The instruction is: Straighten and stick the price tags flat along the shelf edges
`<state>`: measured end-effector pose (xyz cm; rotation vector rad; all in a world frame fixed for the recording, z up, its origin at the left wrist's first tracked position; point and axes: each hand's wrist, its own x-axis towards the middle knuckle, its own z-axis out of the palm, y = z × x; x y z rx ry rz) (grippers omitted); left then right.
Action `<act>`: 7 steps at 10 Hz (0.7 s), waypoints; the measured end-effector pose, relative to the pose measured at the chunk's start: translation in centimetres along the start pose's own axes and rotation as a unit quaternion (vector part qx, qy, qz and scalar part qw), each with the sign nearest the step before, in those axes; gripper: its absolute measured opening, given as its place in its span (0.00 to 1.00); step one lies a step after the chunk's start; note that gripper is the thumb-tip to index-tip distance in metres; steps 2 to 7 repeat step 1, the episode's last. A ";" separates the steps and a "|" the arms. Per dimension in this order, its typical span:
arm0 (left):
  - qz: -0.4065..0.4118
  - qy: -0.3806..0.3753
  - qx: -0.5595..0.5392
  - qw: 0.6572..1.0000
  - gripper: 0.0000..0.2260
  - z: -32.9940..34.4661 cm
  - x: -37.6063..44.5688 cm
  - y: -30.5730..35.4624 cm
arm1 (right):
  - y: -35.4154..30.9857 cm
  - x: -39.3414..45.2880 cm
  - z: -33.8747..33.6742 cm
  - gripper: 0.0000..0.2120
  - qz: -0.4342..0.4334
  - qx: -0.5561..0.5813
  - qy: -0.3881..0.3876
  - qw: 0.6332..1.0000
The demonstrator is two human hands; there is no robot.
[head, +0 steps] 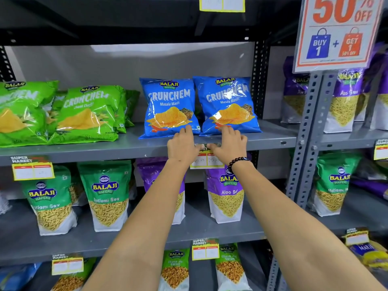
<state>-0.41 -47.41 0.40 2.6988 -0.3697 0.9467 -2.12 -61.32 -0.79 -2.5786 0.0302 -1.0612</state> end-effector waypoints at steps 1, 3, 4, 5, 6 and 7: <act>0.038 0.039 -0.029 0.998 0.34 -0.6 0.4 -0.7 | -0.6 0.8 -0.7 0.29 -0.041 -0.006 0.054 0.998; 0.038 0.039 -0.029 0.998 0.34 -0.6 0.4 -0.7 | -0.6 0.8 -0.7 0.29 -0.041 -0.006 0.054 0.998; 0.038 0.039 -0.029 0.998 0.34 -0.6 0.4 -0.7 | -0.6 0.8 -0.7 0.29 -0.041 -0.006 0.054 0.998; 0.038 0.039 -0.029 0.998 0.34 -0.6 0.4 -0.7 | -0.6 0.8 -0.7 0.29 -0.041 -0.006 0.054 0.998; 0.038 0.039 -0.029 0.998 0.34 -0.6 0.4 -0.7 | -0.6 0.8 -0.7 0.29 -0.041 -0.006 0.054 0.998; 0.038 0.039 -0.029 0.998 0.34 -0.6 0.4 -0.7 | -0.6 0.8 -0.7 0.29 -0.041 -0.006 0.054 0.998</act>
